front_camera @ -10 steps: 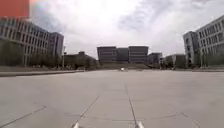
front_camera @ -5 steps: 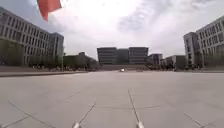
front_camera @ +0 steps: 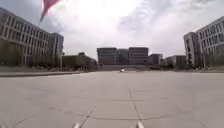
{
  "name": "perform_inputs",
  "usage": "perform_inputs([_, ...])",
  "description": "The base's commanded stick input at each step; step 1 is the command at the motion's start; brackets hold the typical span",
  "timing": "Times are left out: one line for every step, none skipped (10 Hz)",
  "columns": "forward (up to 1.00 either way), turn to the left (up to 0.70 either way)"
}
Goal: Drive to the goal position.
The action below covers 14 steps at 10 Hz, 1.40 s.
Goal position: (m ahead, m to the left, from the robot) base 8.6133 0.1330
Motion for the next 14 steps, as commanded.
perform_inputs([0.70, 0.00])
perform_inputs([0.70, 0.00])
perform_inputs([0.70, 0.00])
perform_inputs([0.70, 0.00])
perform_inputs([0.70, 0.00])
perform_inputs([0.70, 0.00])
perform_inputs([0.70, 0.00])
perform_inputs([0.70, 0.00])
perform_inputs([0.70, 0.00])
perform_inputs([0.70, 0.00])
perform_inputs([0.70, 0.00])
perform_inputs([0.70, 0.00])
perform_inputs([0.70, 0.00])
perform_inputs([0.70, 0.00])
